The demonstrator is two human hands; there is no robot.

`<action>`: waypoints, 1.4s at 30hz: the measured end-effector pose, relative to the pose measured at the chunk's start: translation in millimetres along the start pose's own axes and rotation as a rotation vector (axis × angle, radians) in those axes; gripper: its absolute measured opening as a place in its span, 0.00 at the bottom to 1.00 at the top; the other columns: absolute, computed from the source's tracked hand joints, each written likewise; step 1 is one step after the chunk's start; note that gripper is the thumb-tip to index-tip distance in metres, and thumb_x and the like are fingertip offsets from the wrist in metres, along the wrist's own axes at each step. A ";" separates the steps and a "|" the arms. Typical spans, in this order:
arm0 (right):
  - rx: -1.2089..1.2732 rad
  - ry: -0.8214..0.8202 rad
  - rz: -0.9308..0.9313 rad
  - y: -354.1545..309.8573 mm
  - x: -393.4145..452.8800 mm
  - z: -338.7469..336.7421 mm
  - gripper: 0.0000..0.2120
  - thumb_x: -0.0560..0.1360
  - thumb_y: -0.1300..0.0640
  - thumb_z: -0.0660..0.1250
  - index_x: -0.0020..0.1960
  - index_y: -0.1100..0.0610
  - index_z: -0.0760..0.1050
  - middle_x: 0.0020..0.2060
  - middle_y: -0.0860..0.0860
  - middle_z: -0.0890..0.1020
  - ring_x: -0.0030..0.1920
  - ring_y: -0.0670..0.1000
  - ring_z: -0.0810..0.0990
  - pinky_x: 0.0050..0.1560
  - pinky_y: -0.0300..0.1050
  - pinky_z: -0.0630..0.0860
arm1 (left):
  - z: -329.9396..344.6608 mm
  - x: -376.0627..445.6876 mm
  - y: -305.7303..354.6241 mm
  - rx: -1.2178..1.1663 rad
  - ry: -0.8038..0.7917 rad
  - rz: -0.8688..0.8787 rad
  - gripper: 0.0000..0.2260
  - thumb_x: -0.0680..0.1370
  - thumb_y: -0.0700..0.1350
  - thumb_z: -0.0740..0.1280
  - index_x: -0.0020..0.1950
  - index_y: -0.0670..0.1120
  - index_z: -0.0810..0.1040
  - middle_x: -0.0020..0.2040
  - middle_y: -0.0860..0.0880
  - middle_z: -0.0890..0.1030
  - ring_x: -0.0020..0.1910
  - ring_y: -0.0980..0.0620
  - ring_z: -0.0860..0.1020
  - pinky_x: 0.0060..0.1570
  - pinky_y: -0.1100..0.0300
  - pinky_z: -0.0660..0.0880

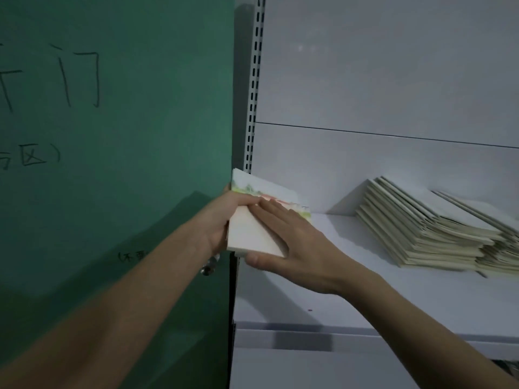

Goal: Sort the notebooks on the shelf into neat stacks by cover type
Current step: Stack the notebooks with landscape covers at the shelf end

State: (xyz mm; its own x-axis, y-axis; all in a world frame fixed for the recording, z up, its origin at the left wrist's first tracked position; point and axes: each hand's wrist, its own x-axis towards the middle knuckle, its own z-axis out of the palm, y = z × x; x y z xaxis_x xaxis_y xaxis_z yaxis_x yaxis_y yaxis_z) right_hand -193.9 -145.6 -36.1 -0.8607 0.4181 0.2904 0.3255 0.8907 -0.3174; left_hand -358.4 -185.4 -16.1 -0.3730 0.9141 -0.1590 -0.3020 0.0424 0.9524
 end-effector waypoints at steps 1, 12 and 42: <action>0.039 0.019 0.011 2.1 -2.7 -5.4 0.40 0.73 0.28 0.54 0.78 0.43 0.51 0.78 0.41 0.51 0.76 0.39 0.46 0.76 0.44 0.45 | 5.1 0.4 -0.4 -0.003 -0.001 -0.011 0.19 0.76 0.38 0.67 0.67 0.46 0.72 0.47 0.40 0.83 0.34 0.44 0.84 0.30 0.53 0.79; 0.990 0.492 0.759 76.9 -70.0 -59.6 0.20 0.74 0.66 0.67 0.65 0.57 0.73 0.53 0.52 0.78 0.45 0.50 0.78 0.31 0.40 0.80 | 115.0 10.6 -13.7 0.119 -0.018 0.012 0.19 0.78 0.42 0.67 0.66 0.39 0.70 0.52 0.40 0.83 0.46 0.43 0.84 0.44 0.46 0.82; -0.039 0.407 0.462 188.9 -84.6 22.7 0.19 0.72 0.51 0.57 0.57 0.59 0.77 0.58 0.58 0.76 0.58 0.62 0.72 0.58 0.56 0.70 | 179.0 55.5 -165.2 1.233 0.364 0.369 0.16 0.79 0.46 0.62 0.65 0.46 0.77 0.66 0.46 0.72 0.65 0.45 0.70 0.66 0.56 0.62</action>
State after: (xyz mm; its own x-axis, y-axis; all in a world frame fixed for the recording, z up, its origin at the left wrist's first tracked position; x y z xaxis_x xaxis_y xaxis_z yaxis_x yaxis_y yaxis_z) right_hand -68.5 -16.7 -141.1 -0.4111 0.7903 0.4544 0.6501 0.6036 -0.4616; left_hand -172.2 -69.5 -135.6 -0.5296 0.8004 0.2809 0.7789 0.3278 0.5347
